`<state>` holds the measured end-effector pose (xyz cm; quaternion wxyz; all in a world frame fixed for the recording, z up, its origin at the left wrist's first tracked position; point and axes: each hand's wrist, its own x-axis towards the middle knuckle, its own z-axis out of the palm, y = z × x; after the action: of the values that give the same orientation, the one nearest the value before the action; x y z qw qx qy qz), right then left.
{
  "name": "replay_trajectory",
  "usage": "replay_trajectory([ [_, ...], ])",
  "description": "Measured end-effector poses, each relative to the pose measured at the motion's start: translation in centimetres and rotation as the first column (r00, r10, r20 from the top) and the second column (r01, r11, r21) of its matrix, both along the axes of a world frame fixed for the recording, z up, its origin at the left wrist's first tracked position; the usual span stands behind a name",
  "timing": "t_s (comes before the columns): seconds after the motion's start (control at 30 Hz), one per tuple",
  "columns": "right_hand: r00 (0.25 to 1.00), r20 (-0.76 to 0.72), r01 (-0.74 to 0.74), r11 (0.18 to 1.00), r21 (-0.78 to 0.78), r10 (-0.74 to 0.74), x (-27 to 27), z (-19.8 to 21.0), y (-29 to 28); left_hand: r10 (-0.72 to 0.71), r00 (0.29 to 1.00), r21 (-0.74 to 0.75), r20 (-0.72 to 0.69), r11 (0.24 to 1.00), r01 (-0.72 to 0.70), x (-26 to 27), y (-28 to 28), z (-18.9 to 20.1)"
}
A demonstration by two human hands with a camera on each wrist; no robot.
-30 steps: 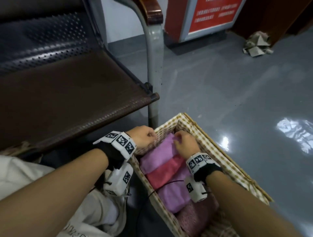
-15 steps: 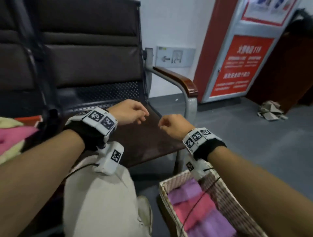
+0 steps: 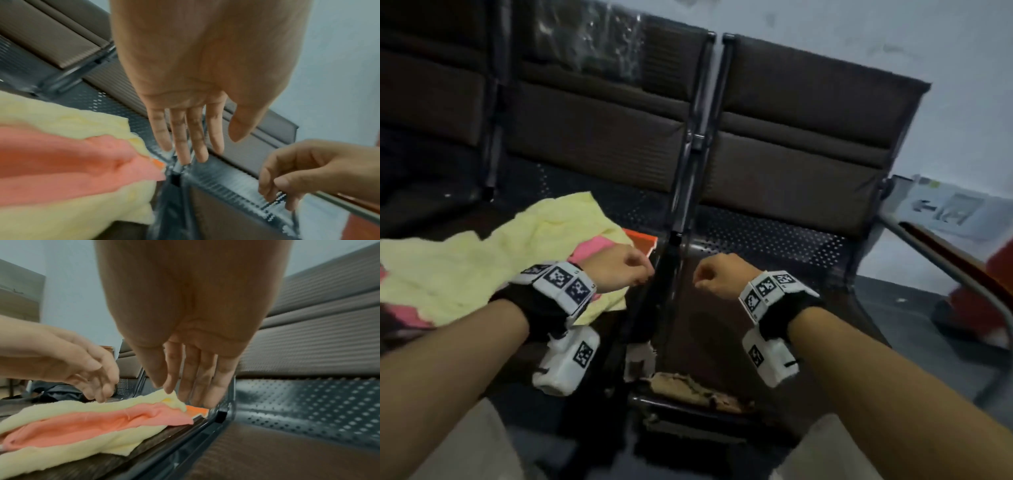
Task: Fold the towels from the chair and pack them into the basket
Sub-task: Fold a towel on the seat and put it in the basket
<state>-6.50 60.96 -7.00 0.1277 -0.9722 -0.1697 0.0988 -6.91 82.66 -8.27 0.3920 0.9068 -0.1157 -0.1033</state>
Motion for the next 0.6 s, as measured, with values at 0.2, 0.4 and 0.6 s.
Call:
replay_trajectory([
  [0.2,0.990,-0.093,-0.102,0.992,0.071,0.109,4.3,-5.8,7.0,0.123,0.992,0.315,-0.029,0.943,-0.107,1.4,7.4,-5.0],
  [0.4,0.981,-0.126,-0.121,0.974,0.190,0.147,6.1,-9.6,11.9,0.261,0.965,0.512,-0.006,0.830,-0.221,3.1,12.3,-6.7],
  [0.6,0.977,-0.128,-0.143,0.968,0.208,0.172,6.5,-10.0,13.1,0.291,0.955,0.567,-0.049,0.795,-0.214,3.6,13.6,-7.6],
])
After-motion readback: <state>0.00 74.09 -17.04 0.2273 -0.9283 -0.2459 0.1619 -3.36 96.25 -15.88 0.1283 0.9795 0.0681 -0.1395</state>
